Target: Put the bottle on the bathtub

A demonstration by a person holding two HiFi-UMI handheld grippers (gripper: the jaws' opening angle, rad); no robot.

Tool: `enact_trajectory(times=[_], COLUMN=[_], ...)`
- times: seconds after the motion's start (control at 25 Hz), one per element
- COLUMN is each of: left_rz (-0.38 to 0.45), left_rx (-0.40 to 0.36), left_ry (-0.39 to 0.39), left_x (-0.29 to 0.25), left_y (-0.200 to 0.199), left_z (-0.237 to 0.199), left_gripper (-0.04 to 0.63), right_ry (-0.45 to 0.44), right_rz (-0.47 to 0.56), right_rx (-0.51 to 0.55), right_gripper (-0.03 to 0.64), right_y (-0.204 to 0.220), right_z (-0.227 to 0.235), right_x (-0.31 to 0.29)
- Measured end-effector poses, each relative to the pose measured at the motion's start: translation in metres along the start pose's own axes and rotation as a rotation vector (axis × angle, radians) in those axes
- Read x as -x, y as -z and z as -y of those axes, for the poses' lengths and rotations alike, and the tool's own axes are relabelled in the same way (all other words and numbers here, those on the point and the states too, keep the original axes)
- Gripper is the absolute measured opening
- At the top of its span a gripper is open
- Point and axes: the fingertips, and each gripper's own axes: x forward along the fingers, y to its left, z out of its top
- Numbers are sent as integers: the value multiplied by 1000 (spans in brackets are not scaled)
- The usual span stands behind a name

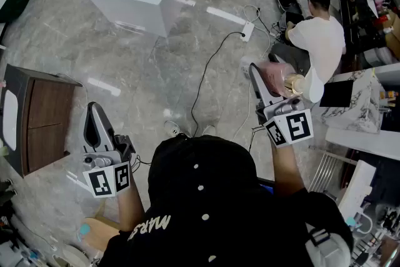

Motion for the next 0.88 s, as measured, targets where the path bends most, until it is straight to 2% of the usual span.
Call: enact_trajectory(times=[0.36, 0.64, 0.88], left_rz=[3, -1, -35], left_rx=[16, 28, 32], left_ry=[8, 39, 74], left_x=[-4, -13, -28], left_y=[2, 5, 16], left_z=[-9, -41, -72], left_gripper=[11, 11, 11], right_ry=[3, 36, 27], right_rz=[-9, -15, -19], right_rx=[10, -38, -69], right_gripper=[217, 218, 218], right_y=[-1, -2, -3], right_z=[-8, -27, -47], right_x=[-7, -25, -38])
